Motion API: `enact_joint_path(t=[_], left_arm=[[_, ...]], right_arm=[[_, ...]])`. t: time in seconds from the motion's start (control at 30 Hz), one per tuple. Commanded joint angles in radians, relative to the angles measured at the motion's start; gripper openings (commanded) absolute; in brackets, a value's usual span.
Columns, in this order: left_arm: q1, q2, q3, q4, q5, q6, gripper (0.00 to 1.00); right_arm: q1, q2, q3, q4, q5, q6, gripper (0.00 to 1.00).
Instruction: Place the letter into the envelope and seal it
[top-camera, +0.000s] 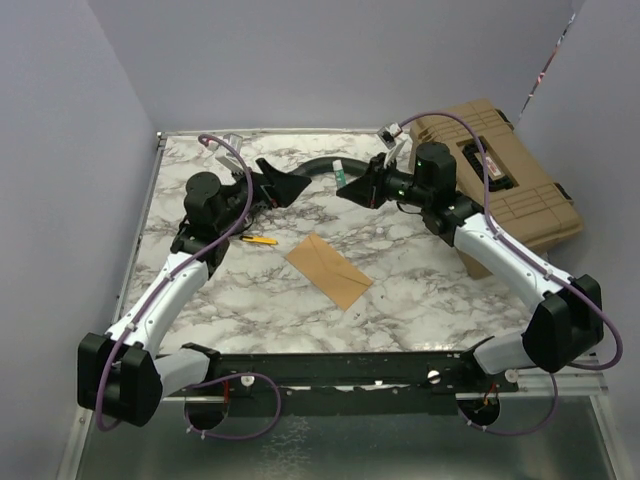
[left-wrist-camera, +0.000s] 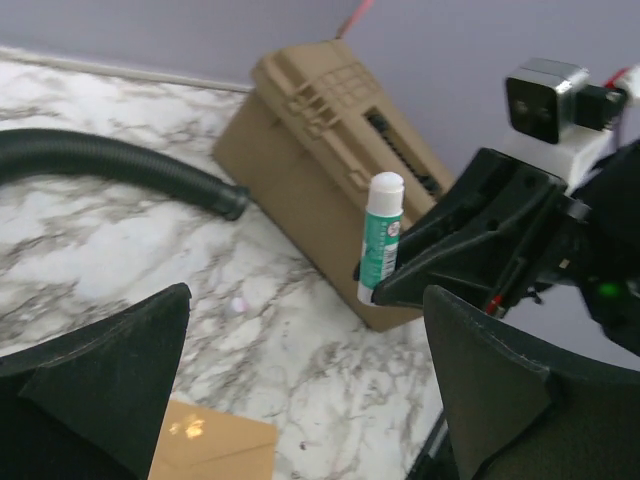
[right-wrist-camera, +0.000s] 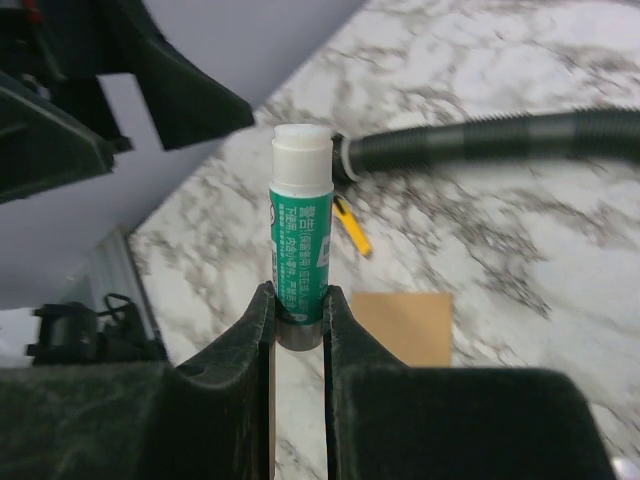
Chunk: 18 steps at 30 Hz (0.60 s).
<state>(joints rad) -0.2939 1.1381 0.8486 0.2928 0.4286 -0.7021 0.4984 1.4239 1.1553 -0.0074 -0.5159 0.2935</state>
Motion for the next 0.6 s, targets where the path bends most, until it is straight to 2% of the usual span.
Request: enact_joint_path(t=[0.0,0.03,0.1,0.17,0.47,0.57], left_arm=[[-0.005,0.048,0.057,0.261,0.223,-0.152,0.98],[-0.006,0.06,0.061,0.304,0.24,-0.193,0.97],[-0.018,0.088,0.063,0.413,0.276,-0.292,0.88],[-0.029,0.113,0.068,0.451,0.3,-0.327,0.79],[-0.064,0.158,0.089,0.476,0.367,-0.328,0.62],[-0.073,0.166,0.085,0.479,0.375,-0.327,0.54]], right_arm=[[0.005,-0.001,0.022,0.251,-0.27,0.212,0.04],[0.005,0.003,0.031,0.271,-0.307,0.234,0.03],[0.004,0.02,0.05,0.296,-0.357,0.277,0.02],[0.007,0.033,0.048,0.361,-0.412,0.332,0.01],[0.018,0.077,0.05,0.429,-0.472,0.412,0.0],[0.02,0.079,0.044,0.434,-0.477,0.419,0.01]])
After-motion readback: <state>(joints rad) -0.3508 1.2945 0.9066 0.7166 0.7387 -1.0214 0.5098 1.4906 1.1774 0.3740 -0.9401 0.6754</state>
